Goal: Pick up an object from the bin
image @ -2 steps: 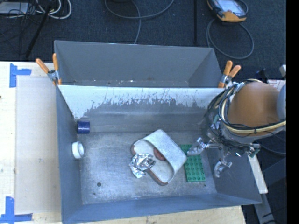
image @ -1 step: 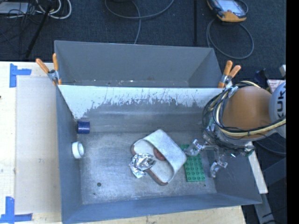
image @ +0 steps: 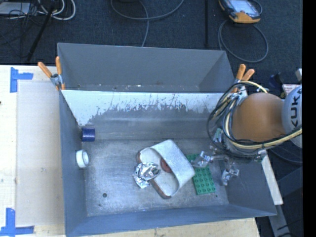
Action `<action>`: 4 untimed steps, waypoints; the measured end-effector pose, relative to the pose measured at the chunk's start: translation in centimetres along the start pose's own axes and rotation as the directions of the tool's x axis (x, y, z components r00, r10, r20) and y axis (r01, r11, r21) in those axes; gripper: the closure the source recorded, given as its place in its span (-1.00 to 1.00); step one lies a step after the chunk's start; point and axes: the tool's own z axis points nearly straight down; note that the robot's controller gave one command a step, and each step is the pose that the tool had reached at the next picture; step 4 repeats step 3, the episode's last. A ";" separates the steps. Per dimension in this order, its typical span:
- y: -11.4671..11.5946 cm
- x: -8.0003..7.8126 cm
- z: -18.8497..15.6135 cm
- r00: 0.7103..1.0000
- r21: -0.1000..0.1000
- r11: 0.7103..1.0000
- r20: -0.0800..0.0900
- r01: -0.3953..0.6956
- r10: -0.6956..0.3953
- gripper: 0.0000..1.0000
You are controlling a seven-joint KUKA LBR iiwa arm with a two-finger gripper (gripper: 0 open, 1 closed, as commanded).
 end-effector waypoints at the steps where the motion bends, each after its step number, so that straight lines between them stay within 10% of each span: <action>1: 0.0 -0.7 -0.3 1.000 0.005 1.000 0.014 0.005 -0.005 1.00; 4: -0.3 -1.1 -6.6 1.000 -0.017 1.000 -0.004 -0.004 0.004 1.00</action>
Offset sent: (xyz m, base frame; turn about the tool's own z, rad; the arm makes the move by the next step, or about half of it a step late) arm 0.0000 0.0000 0.0000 0.0000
